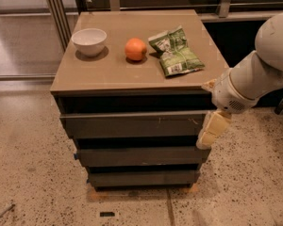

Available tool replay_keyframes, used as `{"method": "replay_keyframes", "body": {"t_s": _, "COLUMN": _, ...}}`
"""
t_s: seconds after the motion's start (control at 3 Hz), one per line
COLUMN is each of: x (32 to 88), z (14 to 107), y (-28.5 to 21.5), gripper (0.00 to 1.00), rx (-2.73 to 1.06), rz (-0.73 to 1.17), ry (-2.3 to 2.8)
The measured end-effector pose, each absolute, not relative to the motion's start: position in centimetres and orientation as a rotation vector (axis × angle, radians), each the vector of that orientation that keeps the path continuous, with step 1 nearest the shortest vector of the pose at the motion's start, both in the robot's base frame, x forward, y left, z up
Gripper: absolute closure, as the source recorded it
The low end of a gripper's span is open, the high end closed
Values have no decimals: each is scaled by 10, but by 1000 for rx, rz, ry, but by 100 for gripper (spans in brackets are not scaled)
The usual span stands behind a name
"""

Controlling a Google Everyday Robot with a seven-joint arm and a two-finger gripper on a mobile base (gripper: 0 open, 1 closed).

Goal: Open top drawer

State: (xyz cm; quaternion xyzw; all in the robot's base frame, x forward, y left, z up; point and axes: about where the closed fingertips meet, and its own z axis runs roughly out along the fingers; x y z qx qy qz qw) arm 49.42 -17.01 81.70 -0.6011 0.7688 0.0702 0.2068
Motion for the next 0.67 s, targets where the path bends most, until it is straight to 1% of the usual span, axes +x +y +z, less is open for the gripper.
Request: {"method": "replay_keyframes", "body": {"t_s": 0.67, "x": 505, "z": 769, "y": -149, "gripper": 0, "rx": -1704, "rz": 218, "ry": 2082}}
